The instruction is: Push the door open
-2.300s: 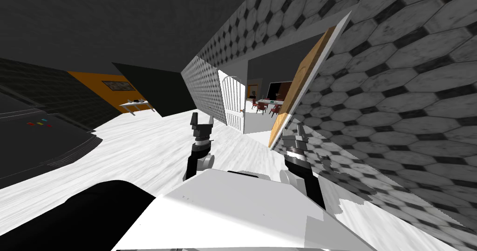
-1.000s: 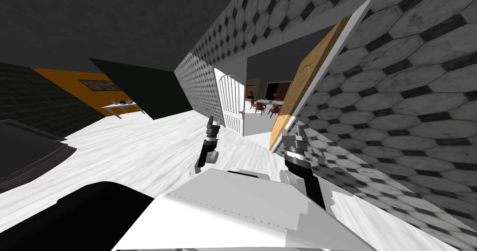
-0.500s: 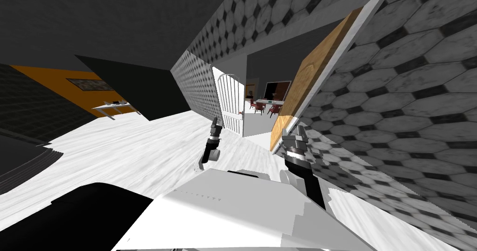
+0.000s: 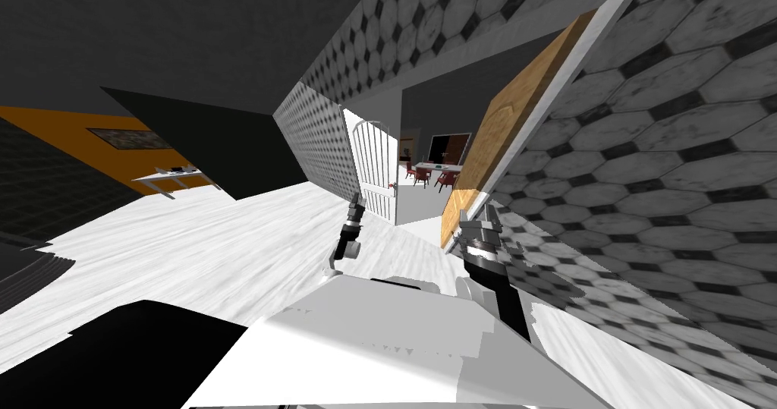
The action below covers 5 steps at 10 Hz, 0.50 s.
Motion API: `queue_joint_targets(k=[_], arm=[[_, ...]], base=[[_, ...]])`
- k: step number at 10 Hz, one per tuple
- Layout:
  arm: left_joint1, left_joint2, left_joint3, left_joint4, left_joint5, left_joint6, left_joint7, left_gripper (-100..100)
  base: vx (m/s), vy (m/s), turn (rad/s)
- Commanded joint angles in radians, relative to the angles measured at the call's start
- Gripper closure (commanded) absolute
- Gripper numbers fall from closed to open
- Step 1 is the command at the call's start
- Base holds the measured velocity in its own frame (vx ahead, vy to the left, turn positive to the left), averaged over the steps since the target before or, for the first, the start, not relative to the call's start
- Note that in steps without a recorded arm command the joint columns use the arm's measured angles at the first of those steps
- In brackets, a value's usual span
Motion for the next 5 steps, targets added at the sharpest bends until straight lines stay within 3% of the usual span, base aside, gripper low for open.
queue_joint_targets(k=[1,2,5], arm=[[-0.032,-0.001,0.0,0.05,-0.008,0.006,-0.002,-100],[-0.032,-0.001,0.0,0.054,-0.008,0.006,-0.002,-100],[-0.088,0.003,0.006,0.146,-0.02,0.009,0.002,-100]], base=[[0.104,0.062,-0.034],[0.075,0.028,-0.019],[0.07,0.036,-0.043]])
